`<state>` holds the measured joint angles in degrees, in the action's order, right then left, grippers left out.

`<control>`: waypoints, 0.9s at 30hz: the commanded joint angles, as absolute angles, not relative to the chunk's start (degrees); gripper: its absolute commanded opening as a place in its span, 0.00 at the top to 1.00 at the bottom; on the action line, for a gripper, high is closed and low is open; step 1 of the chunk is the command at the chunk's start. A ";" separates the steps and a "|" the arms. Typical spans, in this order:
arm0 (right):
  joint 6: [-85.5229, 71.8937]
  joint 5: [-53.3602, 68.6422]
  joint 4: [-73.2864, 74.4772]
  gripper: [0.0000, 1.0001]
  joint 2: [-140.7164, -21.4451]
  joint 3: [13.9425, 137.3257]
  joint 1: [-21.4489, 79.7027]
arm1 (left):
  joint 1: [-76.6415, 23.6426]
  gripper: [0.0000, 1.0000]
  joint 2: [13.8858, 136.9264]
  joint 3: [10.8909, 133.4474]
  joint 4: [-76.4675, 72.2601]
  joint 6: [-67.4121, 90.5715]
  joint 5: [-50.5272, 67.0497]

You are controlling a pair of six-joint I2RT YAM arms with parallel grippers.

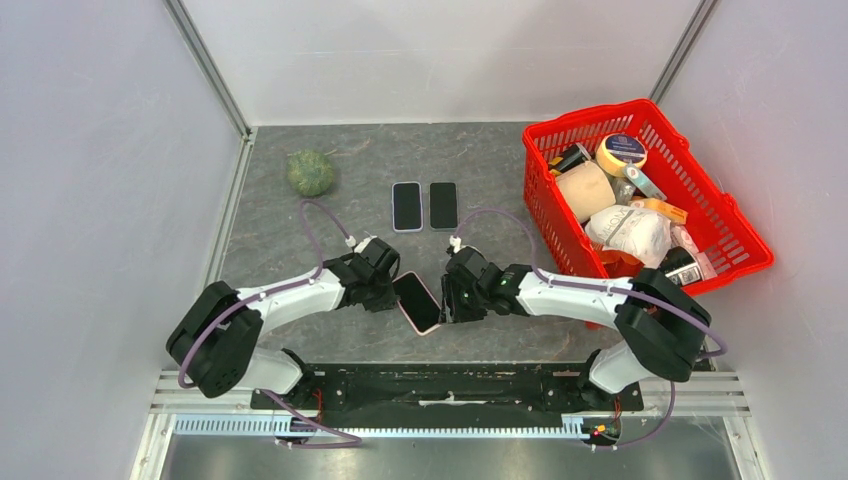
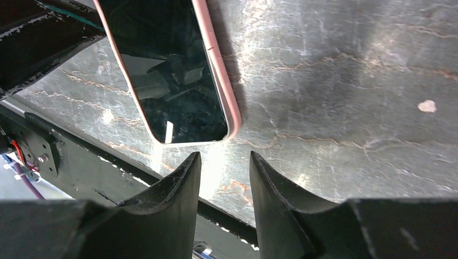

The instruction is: Put the phone into the phone case

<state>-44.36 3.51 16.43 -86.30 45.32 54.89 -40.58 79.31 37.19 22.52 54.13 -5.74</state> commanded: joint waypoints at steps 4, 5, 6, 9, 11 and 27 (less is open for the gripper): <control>-44.28 3.56 13.01 0.56 -92.90 47.87 54.80 | -41.13 0.79 79.67 35.25 18.64 54.98 -5.38; -44.42 3.03 13.08 0.56 -93.67 48.14 54.81 | -41.26 0.79 79.77 35.37 18.63 55.02 -5.39; -44.50 2.85 12.99 0.57 -94.50 48.38 54.81 | -41.38 0.79 79.87 35.42 18.55 55.02 -5.45; -45.16 2.92 12.53 0.58 -96.00 48.60 54.87 | -41.66 0.80 80.42 35.69 18.46 55.02 -5.38; -45.55 2.84 12.53 0.60 -96.62 48.60 54.84 | -41.75 0.81 80.83 35.89 18.39 55.02 -5.37; -48.41 7.45 8.69 0.47 -90.80 43.71 50.10 | -42.01 0.82 81.51 36.37 18.24 54.93 -5.48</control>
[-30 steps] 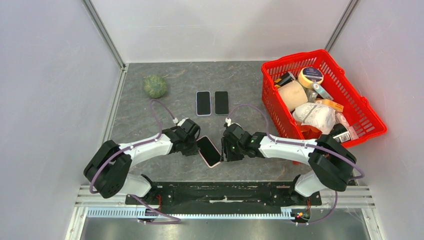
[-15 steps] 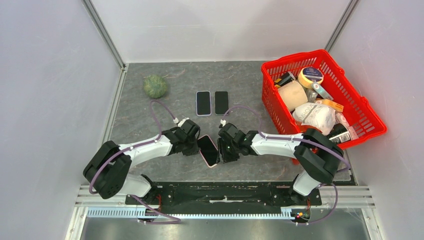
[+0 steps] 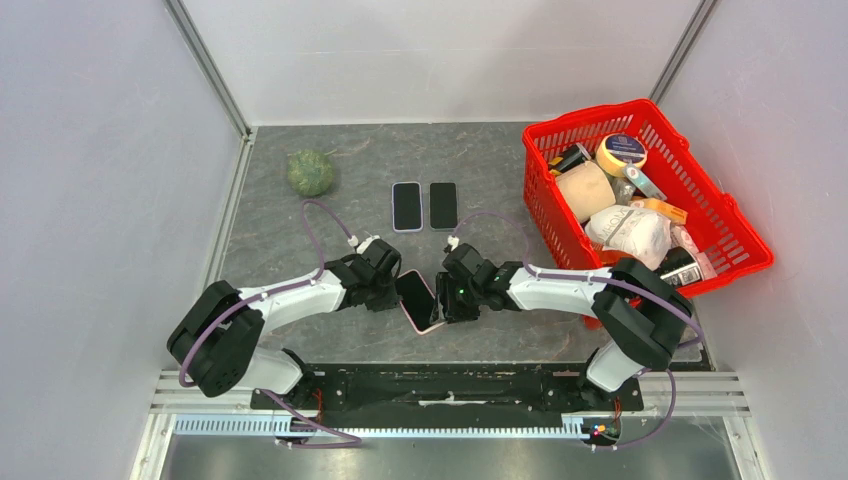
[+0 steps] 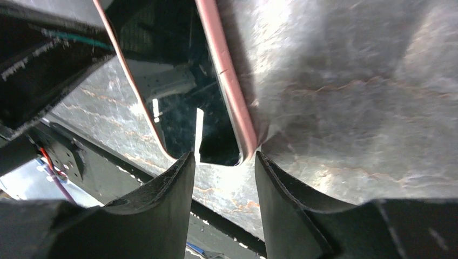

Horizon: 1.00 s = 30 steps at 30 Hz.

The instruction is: Put the phone into the phone case

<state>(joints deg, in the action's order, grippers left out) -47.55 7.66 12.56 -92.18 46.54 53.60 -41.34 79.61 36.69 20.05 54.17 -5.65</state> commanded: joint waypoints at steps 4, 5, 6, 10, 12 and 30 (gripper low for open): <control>-49.22 10.19 6.27 0.48 -92.12 42.75 46.90 | -42.01 0.82 81.72 36.52 18.15 54.93 -5.54; -49.20 10.22 6.32 0.48 -92.69 43.03 46.85 | -42.01 0.82 81.81 36.59 18.12 54.87 -5.47; -49.05 10.22 6.48 0.48 -93.19 43.47 46.85 | -42.01 0.82 81.85 36.61 18.11 54.92 -5.46; -47.83 9.68 8.01 0.50 -94.48 44.46 47.40 | -42.01 0.83 81.97 36.75 18.19 54.84 -5.41; -46.56 8.29 9.76 0.50 -94.32 44.95 48.58 | -42.01 0.83 81.95 36.78 18.22 54.78 -5.41; -43.32 -5.48 23.62 0.77 -102.30 51.39 58.40 | -42.10 0.83 83.55 38.59 18.70 54.32 -5.32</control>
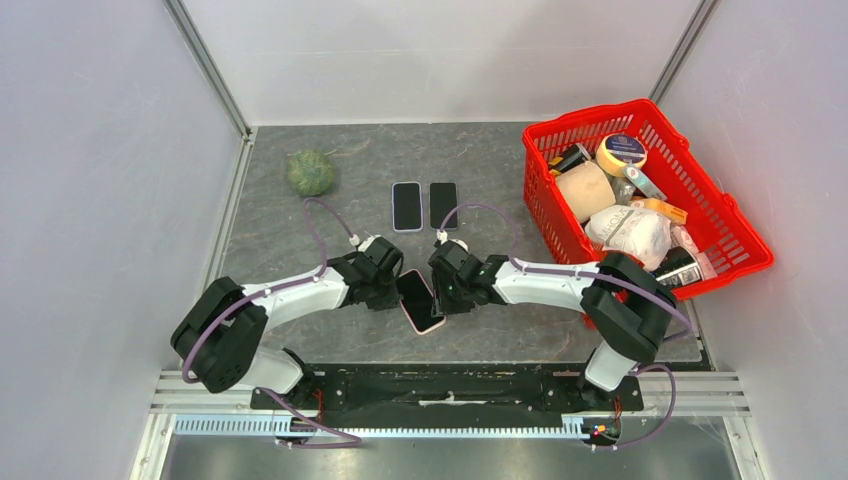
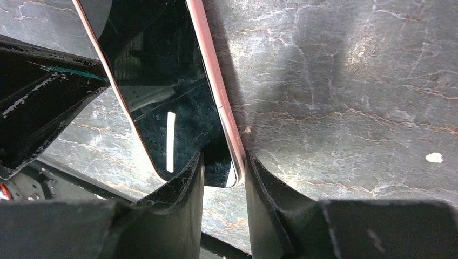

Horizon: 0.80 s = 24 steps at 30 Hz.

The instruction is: Put the phone into the phone case

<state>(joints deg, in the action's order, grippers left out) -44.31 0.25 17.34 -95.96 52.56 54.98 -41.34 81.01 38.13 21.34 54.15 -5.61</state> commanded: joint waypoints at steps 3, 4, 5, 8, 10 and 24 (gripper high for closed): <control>-43.81 -6.41 24.11 0.80 -103.86 51.93 59.68 | -42.10 0.83 83.58 38.66 18.72 54.32 -5.45; -43.99 -6.56 24.12 0.81 -104.36 51.96 59.97 | -42.10 0.83 83.66 38.67 18.72 54.32 -5.45; -44.24 -6.80 24.13 0.82 -104.73 51.94 60.36 | -42.10 0.83 83.66 38.76 18.81 54.32 -5.45; -44.81 -7.57 24.18 0.84 -105.67 51.94 61.61 | -42.17 0.83 83.77 39.01 18.89 54.23 -5.45; -45.25 -7.87 24.18 0.85 -106.53 52.10 62.43 | -42.19 0.84 83.96 39.43 19.28 54.13 -5.71; -48.69 -9.49 24.16 0.93 -109.90 53.39 67.18 | -42.80 0.83 84.29 42.10 21.59 53.79 -7.29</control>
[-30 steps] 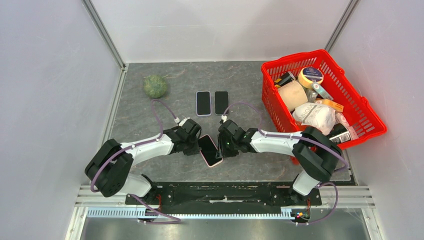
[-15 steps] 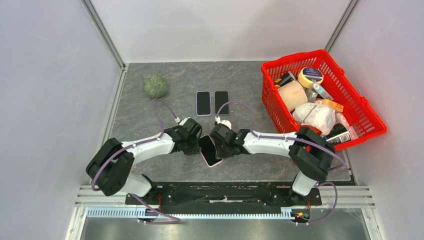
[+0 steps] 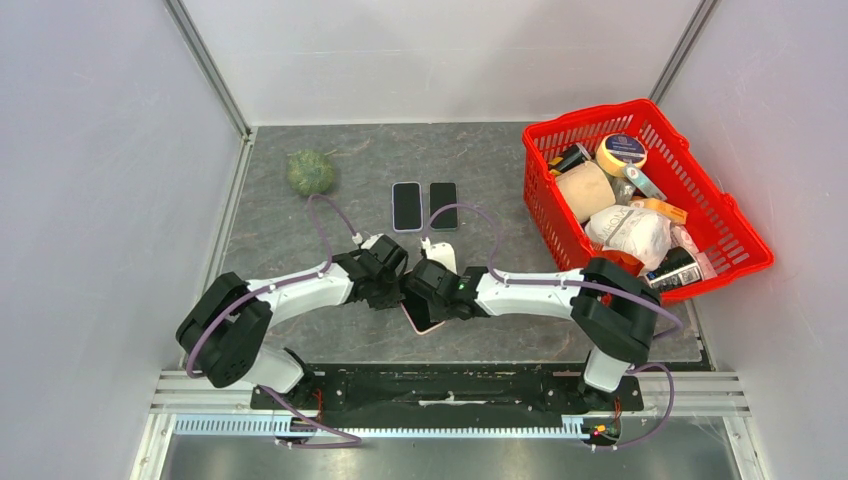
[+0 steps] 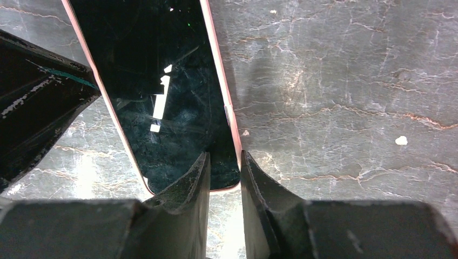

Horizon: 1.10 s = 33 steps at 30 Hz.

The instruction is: Put the phone into the phone case

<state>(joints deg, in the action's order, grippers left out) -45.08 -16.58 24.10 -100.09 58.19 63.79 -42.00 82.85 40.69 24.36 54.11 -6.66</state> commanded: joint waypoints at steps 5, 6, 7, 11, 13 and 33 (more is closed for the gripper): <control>-46.80 -7.45 23.38 0.82 -104.27 52.90 64.20 | -42.89 0.84 83.24 41.94 22.71 54.80 -8.98; -46.32 -6.68 22.64 0.79 -102.56 52.55 63.04 | -42.89 0.84 82.67 41.62 22.89 55.16 -9.34; -45.82 -5.95 22.01 0.75 -101.21 52.41 61.69 | -42.90 0.83 81.86 41.38 23.09 55.53 -9.85; -43.80 -2.77 20.27 0.63 -97.91 52.82 58.16 | -42.89 0.82 78.88 40.81 24.46 57.17 -11.04; -43.31 -1.44 19.86 0.59 -97.77 53.65 57.17 | -42.89 0.79 77.21 40.41 25.15 58.00 -11.67; -46.00 -3.71 20.85 0.59 -101.07 58.04 58.83 | -42.89 0.22 71.72 41.76 32.34 63.59 -17.07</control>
